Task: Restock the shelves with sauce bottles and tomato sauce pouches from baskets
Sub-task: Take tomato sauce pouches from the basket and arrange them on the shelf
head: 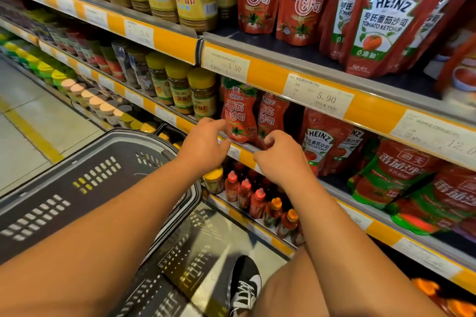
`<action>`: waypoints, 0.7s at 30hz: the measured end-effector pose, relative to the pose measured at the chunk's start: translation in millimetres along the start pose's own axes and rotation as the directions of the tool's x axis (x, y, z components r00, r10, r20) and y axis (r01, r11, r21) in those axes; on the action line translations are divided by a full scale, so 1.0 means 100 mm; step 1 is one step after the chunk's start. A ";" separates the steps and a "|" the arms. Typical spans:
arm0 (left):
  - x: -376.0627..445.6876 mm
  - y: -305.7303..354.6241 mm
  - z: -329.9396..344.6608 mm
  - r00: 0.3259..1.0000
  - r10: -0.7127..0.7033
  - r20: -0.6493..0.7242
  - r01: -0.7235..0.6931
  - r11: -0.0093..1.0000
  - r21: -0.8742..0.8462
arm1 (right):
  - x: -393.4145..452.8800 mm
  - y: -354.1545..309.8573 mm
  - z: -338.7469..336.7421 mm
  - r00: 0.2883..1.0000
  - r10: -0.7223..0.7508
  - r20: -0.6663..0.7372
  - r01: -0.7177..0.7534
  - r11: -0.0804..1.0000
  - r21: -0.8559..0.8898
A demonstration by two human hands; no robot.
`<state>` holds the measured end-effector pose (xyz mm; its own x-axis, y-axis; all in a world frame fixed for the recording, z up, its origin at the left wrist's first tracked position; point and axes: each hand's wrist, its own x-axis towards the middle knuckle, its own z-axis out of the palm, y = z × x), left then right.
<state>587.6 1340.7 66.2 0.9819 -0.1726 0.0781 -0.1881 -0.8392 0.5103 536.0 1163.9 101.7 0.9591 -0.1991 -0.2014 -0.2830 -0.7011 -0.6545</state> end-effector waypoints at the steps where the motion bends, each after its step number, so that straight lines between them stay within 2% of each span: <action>1: 0.01 0.00 0.01 1.000 0.022 0.023 -0.022 1.000 0.009 | 0.02 0.00 0.00 1.000 -0.008 0.015 0.008 1.000 -0.007; 6: 0.15 0.02 0.04 0.989 0.069 0.131 -0.074 0.997 0.034 | 0.11 -0.06 0.12 0.998 -0.044 0.050 0.042 0.998 0.052; 13: 0.29 -0.04 0.12 0.985 0.081 0.156 -0.094 0.993 0.078 | 0.29 -0.08 0.24 0.999 0.013 0.031 -0.017 0.993 0.120; 21: 0.42 -0.06 0.19 0.981 0.118 0.154 -0.135 0.985 0.105 | 0.50 -0.08 0.35 0.995 0.095 -0.021 -0.092 0.991 0.096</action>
<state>629.0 1328.9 50.5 0.9377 -0.3475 0.0045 -0.3198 -0.8579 0.4022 585.8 1183.3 71.9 0.9280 -0.2788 -0.2472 -0.3700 -0.6109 -0.7000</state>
